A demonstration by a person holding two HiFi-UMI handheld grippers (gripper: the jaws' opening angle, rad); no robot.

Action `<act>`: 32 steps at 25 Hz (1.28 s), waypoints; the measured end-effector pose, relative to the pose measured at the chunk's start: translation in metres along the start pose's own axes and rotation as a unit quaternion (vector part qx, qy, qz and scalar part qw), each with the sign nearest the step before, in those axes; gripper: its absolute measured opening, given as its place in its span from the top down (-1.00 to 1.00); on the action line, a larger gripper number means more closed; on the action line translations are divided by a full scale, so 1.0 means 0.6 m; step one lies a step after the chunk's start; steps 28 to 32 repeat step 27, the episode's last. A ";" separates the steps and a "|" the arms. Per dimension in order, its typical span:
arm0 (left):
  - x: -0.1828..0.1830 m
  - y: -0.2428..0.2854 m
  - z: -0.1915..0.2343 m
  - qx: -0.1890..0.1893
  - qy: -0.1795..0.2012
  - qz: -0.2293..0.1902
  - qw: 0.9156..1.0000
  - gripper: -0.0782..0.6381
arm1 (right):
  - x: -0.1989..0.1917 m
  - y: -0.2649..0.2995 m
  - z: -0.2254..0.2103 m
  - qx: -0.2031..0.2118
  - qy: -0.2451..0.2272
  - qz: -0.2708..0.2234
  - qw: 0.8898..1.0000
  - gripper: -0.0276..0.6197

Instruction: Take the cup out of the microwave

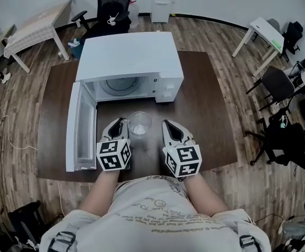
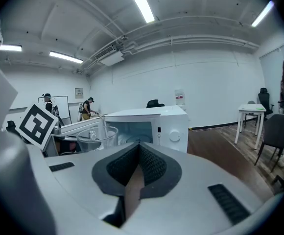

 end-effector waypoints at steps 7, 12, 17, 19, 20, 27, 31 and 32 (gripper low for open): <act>0.014 -0.001 -0.037 -0.023 0.023 -0.009 0.999 0.67 | -0.005 -0.004 -0.003 0.008 0.004 0.006 1.000 0.88; 0.015 -0.003 -0.039 -0.028 0.002 -0.011 1.000 0.67 | -0.007 -0.006 -0.005 0.005 0.007 0.006 1.000 0.88; 0.020 -0.008 -0.037 -0.029 -0.002 -0.013 1.000 0.67 | -0.008 -0.009 -0.003 0.009 0.006 0.008 1.000 0.88; 0.019 -0.008 -0.036 -0.028 -0.003 -0.011 1.000 0.67 | -0.008 -0.010 -0.002 0.010 0.005 0.008 1.000 0.88; 0.017 -0.009 -0.035 -0.028 -0.003 -0.011 1.000 0.67 | -0.008 -0.010 -0.001 0.010 0.004 0.008 1.000 0.88; 0.013 -0.010 -0.028 -0.031 -0.010 -0.008 0.999 0.67 | -0.009 -0.011 0.001 0.004 0.004 0.008 1.000 0.88; 0.013 -0.010 -0.028 -0.031 -0.010 -0.008 0.999 0.67 | -0.009 -0.011 0.001 0.004 0.004 0.008 1.000 0.88; 0.013 -0.010 -0.028 -0.031 -0.010 -0.008 0.999 0.67 | -0.009 -0.011 0.001 0.004 0.004 0.008 1.000 0.88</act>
Point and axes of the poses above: the fingertips, and each gripper's own axes: y forward along the fingers, z to its left, x out of its top, the point moved 4 cm from there along -y, backward along the fingers, and after that the axes turned 14 degrees about -x, right-handed, at the moved point
